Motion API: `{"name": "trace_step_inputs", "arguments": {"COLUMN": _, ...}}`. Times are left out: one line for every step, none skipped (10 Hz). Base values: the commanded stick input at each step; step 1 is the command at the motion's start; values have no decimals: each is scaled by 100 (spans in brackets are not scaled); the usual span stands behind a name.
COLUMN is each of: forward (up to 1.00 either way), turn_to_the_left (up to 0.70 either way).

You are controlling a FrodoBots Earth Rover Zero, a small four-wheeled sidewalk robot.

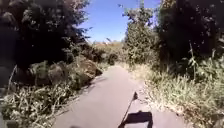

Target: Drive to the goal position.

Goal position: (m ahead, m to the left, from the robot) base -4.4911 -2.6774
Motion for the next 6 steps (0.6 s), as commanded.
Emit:
{"name": "trace_step_inputs", "arguments": {"forward": 100, "turn_to_the_left": 0}}
{"name": "trace_step_inputs", "arguments": {"forward": 100, "turn_to_the_left": 0}}
{"name": "trace_step_inputs", "arguments": {"forward": 100, "turn_to_the_left": 0}}
{"name": "trace_step_inputs", "arguments": {"forward": 100, "turn_to_the_left": 0}}
{"name": "trace_step_inputs", "arguments": {"forward": 100, "turn_to_the_left": 0}}
{"name": "trace_step_inputs", "arguments": {"forward": 100, "turn_to_the_left": 1}}
